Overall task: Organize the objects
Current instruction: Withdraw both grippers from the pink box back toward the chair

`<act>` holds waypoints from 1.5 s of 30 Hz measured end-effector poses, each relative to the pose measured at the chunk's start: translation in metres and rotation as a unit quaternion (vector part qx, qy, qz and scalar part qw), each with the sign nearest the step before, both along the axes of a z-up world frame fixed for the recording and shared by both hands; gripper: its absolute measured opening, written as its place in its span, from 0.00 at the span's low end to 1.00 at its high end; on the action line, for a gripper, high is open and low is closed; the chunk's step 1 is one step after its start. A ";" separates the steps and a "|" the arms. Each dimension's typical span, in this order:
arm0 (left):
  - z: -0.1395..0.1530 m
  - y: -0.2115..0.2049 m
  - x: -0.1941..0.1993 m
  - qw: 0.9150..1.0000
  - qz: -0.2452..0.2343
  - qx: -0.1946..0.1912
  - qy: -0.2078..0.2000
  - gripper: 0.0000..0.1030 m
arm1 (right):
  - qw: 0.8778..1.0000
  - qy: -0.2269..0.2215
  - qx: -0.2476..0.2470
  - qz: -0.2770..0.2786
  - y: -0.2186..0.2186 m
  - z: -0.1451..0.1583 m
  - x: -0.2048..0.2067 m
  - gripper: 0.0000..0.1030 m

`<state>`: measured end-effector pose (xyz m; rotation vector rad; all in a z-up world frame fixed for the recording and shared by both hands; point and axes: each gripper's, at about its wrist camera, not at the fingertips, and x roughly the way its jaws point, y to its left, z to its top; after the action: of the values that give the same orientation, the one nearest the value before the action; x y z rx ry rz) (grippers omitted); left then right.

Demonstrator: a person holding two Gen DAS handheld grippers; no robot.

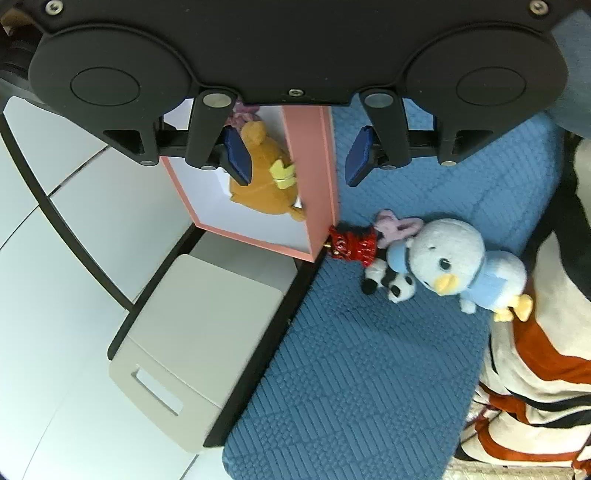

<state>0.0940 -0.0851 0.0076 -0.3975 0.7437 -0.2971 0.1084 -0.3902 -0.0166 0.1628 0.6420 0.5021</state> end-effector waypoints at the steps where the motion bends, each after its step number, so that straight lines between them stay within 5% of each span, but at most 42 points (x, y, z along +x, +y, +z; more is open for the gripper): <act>1: 0.000 0.003 -0.003 1.000 0.002 0.002 -0.001 0.53 | 1.000 0.001 -0.002 0.001 0.004 -0.001 -0.003 0.14; 16: -0.005 0.049 -0.029 1.000 0.024 0.008 -0.009 0.68 | 0.999 0.021 -0.021 0.013 0.049 -0.026 -0.029 0.16; 19: -0.005 0.057 -0.034 0.999 0.028 0.009 -0.017 0.75 | 0.999 0.019 -0.027 0.009 0.054 -0.029 -0.030 0.30; 21: -0.003 0.060 -0.037 0.999 0.027 0.022 -0.029 0.81 | 0.999 0.017 -0.031 0.007 0.058 -0.031 -0.031 0.46; 23: -0.001 0.062 -0.040 0.998 0.030 0.031 -0.035 0.84 | 0.999 0.014 -0.032 0.006 0.061 -0.032 -0.031 0.73; 25: -0.002 0.066 -0.041 0.998 0.033 0.026 -0.038 0.87 | 0.999 0.010 -0.031 0.003 0.062 -0.034 -0.031 0.84; 30: -0.004 0.075 -0.043 0.997 0.051 0.031 -0.042 1.00 | 0.999 0.019 -0.038 0.003 0.067 -0.040 -0.026 0.85; 45: -0.032 0.082 -0.014 0.995 0.091 0.027 -0.032 1.00 | 0.999 0.010 -0.044 0.006 0.077 -0.060 -0.019 0.85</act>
<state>0.0802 -0.0031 -0.0247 -0.3998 0.6458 -0.1178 0.0892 -0.3133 -0.0771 0.0806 0.6844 0.4831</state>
